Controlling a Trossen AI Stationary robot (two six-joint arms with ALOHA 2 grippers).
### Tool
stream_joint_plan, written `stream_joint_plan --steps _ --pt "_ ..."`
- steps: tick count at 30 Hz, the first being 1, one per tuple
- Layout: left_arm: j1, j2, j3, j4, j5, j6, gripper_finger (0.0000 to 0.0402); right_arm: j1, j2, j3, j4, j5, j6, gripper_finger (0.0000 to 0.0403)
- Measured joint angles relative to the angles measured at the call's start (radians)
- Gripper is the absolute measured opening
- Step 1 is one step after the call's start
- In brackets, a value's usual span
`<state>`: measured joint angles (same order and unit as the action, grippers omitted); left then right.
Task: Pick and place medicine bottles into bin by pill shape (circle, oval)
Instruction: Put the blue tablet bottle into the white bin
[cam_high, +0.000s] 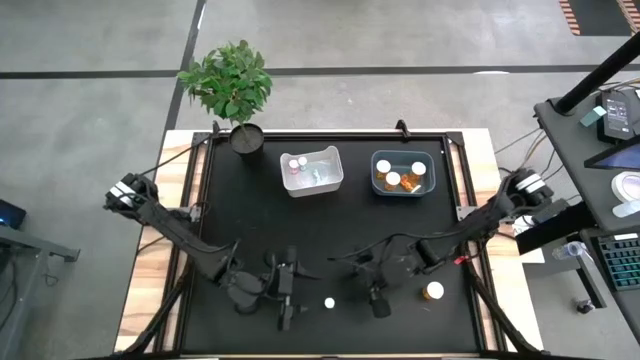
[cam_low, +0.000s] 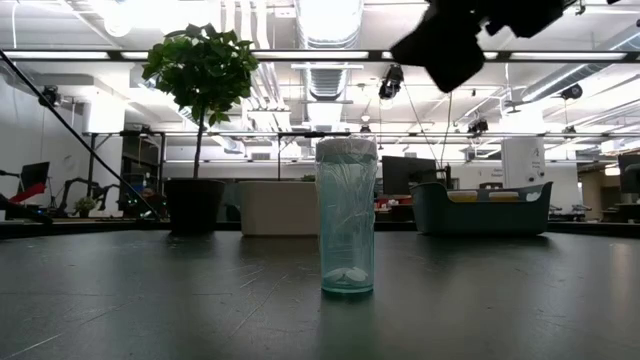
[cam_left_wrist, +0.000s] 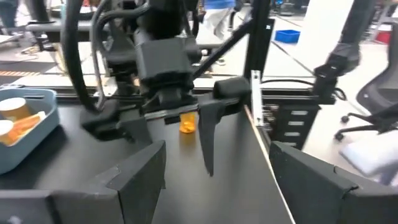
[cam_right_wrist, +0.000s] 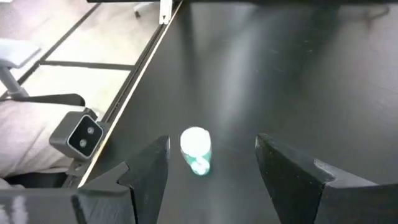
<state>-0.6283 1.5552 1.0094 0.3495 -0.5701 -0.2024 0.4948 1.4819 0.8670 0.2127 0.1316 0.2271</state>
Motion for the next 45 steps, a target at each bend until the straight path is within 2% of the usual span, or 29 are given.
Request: stream_joint_plan --steps 6,11,19,27,45 --pt "-0.037 -0.005 0.0 -0.001 -0.003 0.003 0.027 0.015 0.135 0.125 -0.024 -0.004 -0.047 0.0228" --pt "-0.05 -0.013 -0.001 -0.001 -0.006 0.003 0.027 0.017 0.236 0.288 -0.259 -0.002 -0.041 0.0243" --pt "-0.067 -0.019 -0.001 -0.005 -0.006 0.004 0.027 0.016 0.372 0.455 -0.412 0.016 -0.036 0.0287" --pt "-0.068 -0.019 -0.001 -0.054 -0.009 0.01 0.027 0.015 0.402 0.468 -0.438 0.054 -0.025 0.0284" --pt "-0.067 -0.021 -0.002 -0.053 -0.012 0.053 0.027 0.016 0.404 0.446 -0.386 0.053 -0.018 0.0209"
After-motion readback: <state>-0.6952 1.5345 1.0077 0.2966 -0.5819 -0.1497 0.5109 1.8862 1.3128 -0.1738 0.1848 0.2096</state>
